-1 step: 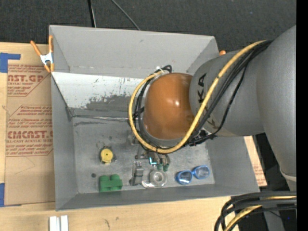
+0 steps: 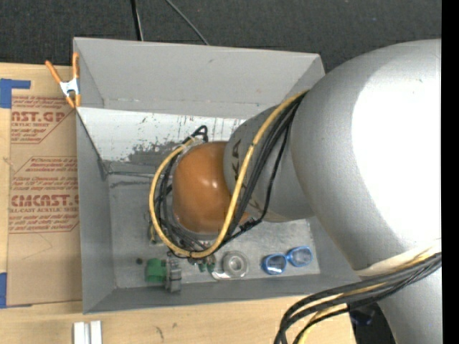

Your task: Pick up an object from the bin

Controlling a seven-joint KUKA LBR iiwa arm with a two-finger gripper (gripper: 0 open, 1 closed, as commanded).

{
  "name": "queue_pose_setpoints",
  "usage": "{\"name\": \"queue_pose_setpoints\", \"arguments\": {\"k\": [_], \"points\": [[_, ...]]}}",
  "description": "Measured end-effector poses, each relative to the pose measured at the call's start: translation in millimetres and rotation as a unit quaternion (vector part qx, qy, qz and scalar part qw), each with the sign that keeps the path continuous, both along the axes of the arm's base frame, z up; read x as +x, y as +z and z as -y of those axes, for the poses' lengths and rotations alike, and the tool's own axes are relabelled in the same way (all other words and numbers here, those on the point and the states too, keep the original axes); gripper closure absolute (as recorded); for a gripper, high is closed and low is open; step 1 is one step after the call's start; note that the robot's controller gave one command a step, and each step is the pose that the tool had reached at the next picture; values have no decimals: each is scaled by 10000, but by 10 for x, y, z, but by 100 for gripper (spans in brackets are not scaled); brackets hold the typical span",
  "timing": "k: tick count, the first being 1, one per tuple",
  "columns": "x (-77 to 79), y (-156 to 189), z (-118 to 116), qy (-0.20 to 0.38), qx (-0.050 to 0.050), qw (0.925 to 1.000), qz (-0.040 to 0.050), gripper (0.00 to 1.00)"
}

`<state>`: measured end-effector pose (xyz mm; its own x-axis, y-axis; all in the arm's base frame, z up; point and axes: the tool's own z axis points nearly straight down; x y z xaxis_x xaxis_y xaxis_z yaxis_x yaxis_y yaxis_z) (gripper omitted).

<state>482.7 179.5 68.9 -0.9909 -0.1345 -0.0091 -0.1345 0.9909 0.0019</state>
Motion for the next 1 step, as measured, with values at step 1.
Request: {"name": "queue_pose_setpoints", "arguments": {"k": [1], "points": [[-2,30,5,-11,1,10000,-17,100]]}}
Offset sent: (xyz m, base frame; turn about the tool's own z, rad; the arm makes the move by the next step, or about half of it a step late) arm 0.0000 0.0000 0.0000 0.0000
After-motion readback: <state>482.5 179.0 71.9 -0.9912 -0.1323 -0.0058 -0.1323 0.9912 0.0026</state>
